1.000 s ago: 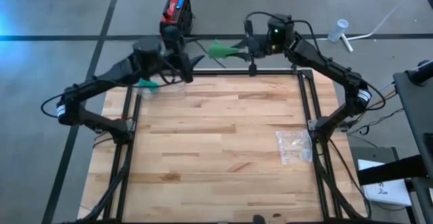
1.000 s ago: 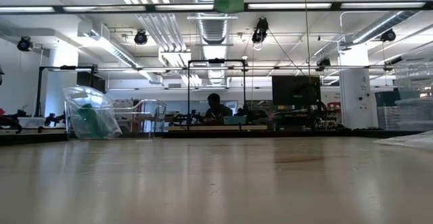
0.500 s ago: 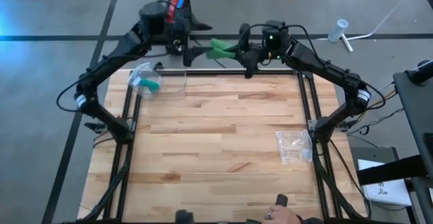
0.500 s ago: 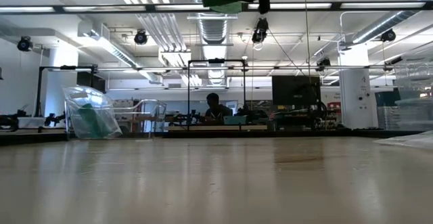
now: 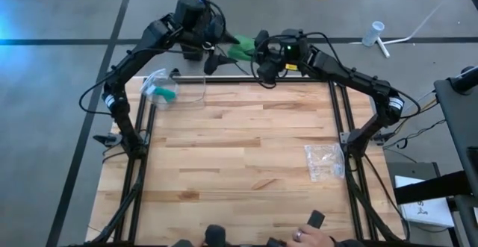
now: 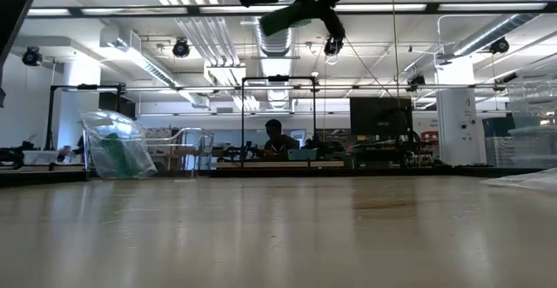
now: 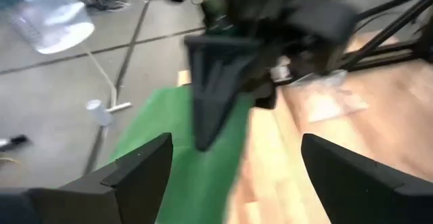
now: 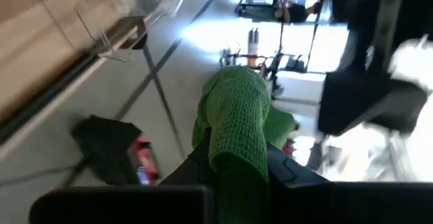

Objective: Roll bandage
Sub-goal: Roll the green bandage

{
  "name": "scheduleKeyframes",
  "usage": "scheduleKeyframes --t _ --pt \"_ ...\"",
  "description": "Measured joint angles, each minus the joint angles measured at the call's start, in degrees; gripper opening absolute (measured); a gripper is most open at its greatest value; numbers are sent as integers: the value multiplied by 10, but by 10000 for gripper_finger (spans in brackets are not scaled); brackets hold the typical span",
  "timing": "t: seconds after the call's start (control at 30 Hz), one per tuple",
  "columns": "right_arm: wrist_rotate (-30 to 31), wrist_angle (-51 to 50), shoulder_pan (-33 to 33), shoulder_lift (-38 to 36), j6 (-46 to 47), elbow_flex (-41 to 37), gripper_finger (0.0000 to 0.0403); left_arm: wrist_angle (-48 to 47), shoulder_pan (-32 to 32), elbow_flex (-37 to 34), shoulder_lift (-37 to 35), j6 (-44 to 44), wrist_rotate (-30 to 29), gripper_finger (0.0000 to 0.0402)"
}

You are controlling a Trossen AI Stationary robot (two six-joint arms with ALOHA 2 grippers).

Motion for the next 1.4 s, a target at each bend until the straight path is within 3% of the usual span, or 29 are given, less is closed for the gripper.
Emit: scheduleKeyframes --t 0.47,0.57,0.67,0.93,1.07,1.3,1.4 --pt "-12 2 22 1 -281 -1 34 25 0 -52 0 21 -10 334" --pt "-12 3 26 1 -332 -1 34 20 -1 -66 0 22 -45 335" --pt "-8 2 32 1 -369 -1 34 18 -1 -77 0 22 -71 333" --pt "-5 2 40 1 -414 -2 34 4 -2 -80 0 33 -62 308" --pt "-8 2 40 1 -424 -3 41 -14 -2 -82 0 57 -48 249" --pt "-9 -12 40 1 -441 -3 85 -21 -7 -83 0 61 -48 34" --pt "-9 -14 42 1 -417 -3 113 -22 -7 -83 0 49 -34 34"
